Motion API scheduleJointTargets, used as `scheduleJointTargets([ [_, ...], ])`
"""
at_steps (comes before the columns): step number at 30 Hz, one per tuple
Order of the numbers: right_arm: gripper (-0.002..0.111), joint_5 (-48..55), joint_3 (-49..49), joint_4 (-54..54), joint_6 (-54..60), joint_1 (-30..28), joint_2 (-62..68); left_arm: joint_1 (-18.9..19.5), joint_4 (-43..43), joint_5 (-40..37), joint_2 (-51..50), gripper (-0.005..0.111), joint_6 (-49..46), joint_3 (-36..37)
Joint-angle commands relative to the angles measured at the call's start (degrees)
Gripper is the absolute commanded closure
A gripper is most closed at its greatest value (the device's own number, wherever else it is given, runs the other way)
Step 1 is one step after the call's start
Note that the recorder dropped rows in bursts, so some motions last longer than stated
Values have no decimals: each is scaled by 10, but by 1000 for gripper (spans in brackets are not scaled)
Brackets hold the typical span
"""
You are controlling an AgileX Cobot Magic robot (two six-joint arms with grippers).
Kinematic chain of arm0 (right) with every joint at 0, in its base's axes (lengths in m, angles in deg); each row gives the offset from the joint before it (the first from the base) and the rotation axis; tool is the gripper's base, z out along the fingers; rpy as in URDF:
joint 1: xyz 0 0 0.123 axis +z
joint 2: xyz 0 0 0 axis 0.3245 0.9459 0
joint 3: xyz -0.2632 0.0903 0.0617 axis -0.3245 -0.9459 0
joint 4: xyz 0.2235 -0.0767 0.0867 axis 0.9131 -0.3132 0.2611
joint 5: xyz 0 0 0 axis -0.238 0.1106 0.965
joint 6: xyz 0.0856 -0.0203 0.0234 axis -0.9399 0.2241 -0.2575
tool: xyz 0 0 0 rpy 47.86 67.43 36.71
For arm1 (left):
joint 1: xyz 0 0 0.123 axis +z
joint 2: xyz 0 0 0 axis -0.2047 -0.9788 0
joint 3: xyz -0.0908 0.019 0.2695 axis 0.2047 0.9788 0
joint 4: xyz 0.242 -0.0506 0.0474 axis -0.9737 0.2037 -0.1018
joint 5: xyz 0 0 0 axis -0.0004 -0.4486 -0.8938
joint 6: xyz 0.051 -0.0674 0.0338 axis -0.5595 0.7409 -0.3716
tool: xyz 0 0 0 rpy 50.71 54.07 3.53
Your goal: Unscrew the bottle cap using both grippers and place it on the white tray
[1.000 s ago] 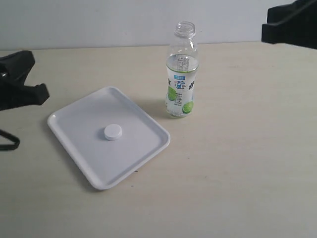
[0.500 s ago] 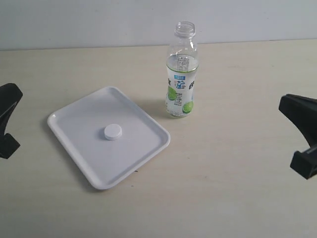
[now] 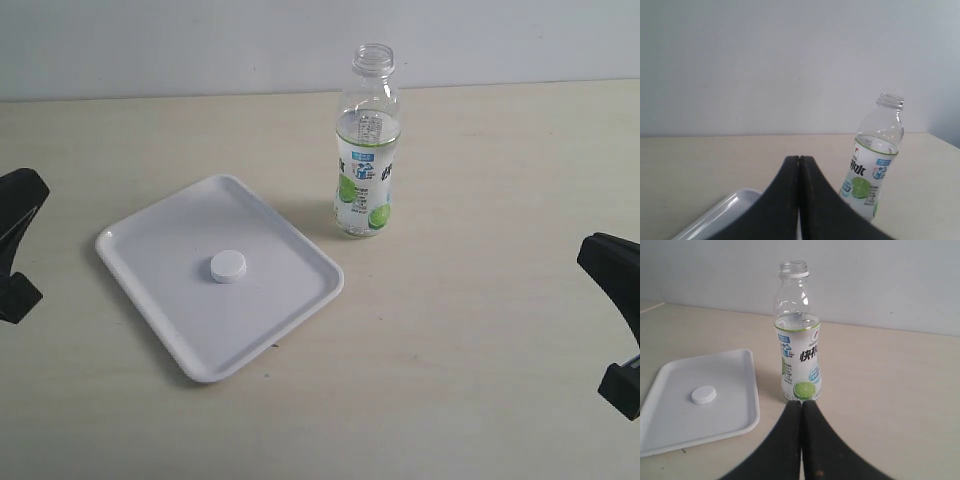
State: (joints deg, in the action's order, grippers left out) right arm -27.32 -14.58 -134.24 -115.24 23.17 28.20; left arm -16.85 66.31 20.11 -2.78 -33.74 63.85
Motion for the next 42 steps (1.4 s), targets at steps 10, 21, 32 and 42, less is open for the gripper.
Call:
scheduleJointTargets([
  [10, 108, -4, -3, 5, 1, 1, -2, 0, 49, -66, 219, 107, -42, 2],
  [21, 108, -5, -3, 5, -3, 1, -2, 0, 58, -488, 534, 107, -85, 2],
  [32, 108, -5, -3, 5, -28, 1, -2, 0, 58, -586, 589, 107, -91, 2],
  [42, 108, -5, -3, 5, -28, 1, -2, 0, 58, -586, 589, 107, -91, 2],
])
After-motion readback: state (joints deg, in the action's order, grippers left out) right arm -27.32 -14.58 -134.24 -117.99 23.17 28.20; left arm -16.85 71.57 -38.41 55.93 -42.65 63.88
